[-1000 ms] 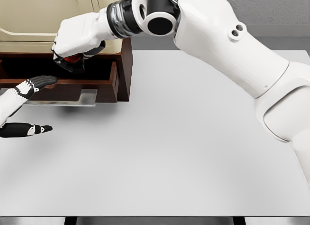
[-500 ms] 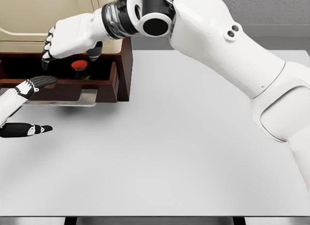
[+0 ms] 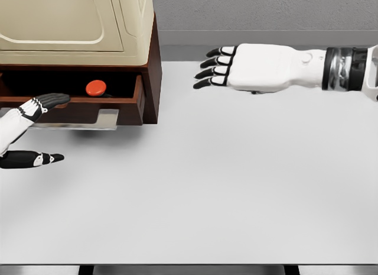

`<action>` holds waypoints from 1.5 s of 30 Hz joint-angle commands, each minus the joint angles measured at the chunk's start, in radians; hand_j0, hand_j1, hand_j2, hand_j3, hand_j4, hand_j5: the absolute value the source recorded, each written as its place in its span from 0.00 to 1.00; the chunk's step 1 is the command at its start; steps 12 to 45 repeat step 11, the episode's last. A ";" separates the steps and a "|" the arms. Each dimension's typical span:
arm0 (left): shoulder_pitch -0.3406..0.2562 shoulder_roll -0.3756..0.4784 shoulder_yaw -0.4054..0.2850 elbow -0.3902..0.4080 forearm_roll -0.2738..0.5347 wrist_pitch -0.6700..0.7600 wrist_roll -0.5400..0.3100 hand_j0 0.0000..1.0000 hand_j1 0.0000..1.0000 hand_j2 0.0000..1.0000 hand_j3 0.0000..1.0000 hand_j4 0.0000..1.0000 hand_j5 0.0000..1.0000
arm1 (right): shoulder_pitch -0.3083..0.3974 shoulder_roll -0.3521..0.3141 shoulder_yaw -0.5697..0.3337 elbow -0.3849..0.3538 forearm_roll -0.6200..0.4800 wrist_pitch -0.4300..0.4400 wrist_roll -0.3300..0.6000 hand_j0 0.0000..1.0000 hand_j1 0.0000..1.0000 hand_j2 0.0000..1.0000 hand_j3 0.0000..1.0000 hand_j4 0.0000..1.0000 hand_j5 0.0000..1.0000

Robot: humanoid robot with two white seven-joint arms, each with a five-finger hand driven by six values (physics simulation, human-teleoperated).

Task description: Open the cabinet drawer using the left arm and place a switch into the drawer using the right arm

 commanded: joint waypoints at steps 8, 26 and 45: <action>0.003 0.001 0.001 0.000 0.008 0.002 0.000 1.00 1.00 1.00 1.00 1.00 1.00 | 0.098 -0.085 -0.082 -0.019 -0.014 0.004 -0.001 1.00 1.00 1.00 1.00 1.00 1.00; 0.005 -0.005 0.003 0.000 0.008 0.002 0.000 1.00 1.00 1.00 1.00 1.00 1.00 | 0.120 -0.082 -0.085 -0.019 -0.014 0.004 -0.001 1.00 1.00 1.00 1.00 1.00 1.00; 0.005 -0.005 0.003 0.000 0.008 0.002 0.000 1.00 1.00 1.00 1.00 1.00 1.00 | 0.120 -0.082 -0.085 -0.019 -0.014 0.004 -0.001 1.00 1.00 1.00 1.00 1.00 1.00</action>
